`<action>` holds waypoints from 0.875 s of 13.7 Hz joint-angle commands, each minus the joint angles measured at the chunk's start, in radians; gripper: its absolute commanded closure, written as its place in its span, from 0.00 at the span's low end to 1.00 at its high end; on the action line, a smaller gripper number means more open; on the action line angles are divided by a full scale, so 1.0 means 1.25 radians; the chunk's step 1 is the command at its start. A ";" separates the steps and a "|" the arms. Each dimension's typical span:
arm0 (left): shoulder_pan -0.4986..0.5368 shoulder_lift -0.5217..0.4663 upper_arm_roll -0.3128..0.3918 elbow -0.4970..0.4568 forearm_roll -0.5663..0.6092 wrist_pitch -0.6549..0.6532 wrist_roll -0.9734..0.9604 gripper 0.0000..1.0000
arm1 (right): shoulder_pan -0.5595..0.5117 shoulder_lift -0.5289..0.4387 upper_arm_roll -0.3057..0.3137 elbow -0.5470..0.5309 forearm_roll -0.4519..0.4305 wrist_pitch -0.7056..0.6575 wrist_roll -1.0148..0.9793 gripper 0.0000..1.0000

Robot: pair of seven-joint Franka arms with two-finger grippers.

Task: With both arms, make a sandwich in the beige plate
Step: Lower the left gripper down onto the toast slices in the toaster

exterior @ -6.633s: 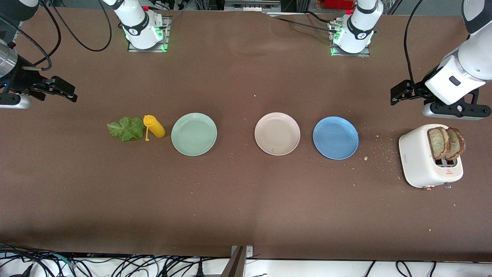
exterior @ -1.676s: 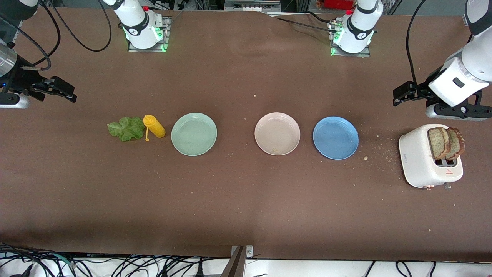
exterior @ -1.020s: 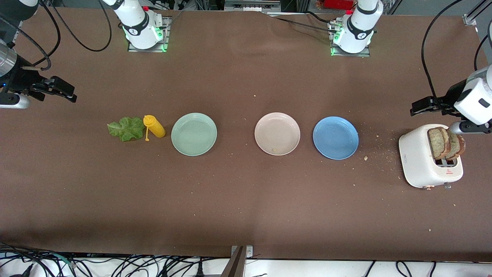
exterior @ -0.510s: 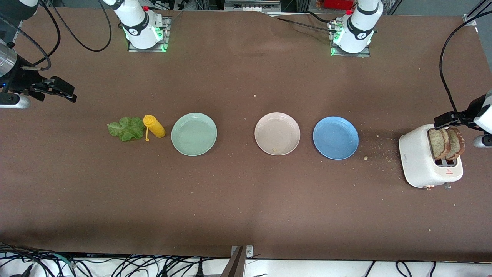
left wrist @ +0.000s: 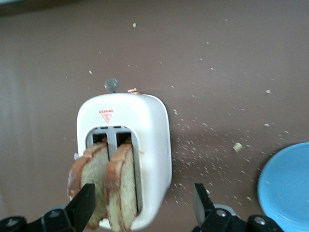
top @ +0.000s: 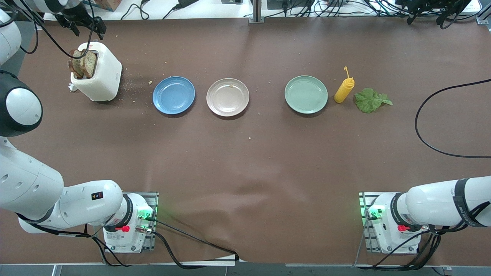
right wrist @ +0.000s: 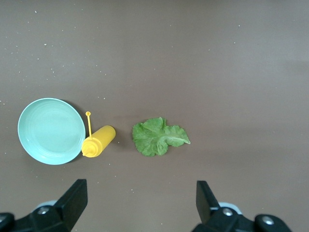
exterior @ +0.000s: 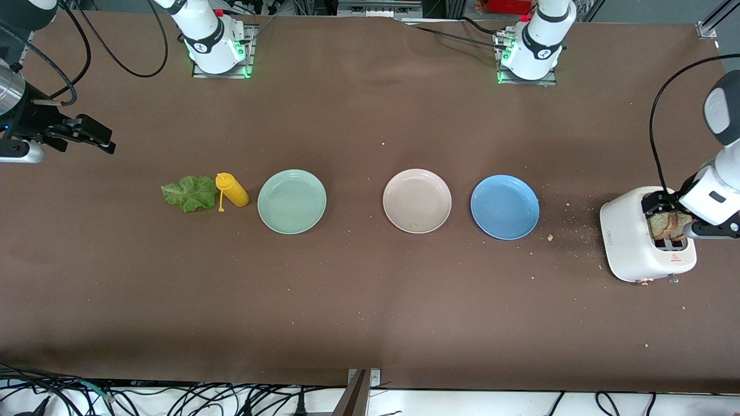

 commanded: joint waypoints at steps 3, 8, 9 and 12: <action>0.059 -0.053 -0.008 -0.136 0.040 0.123 0.017 0.12 | -0.004 0.005 0.001 0.016 0.010 -0.004 -0.012 0.00; 0.089 -0.045 -0.008 -0.204 0.040 0.196 0.006 0.50 | -0.004 0.005 0.001 0.016 0.008 -0.004 -0.012 0.00; 0.089 -0.040 -0.008 -0.202 0.040 0.187 0.006 0.72 | -0.004 0.005 0.001 0.016 0.008 -0.004 -0.012 0.00; 0.095 -0.026 -0.008 -0.195 0.039 0.174 0.006 1.00 | -0.004 0.005 0.001 0.016 0.008 -0.004 -0.012 0.00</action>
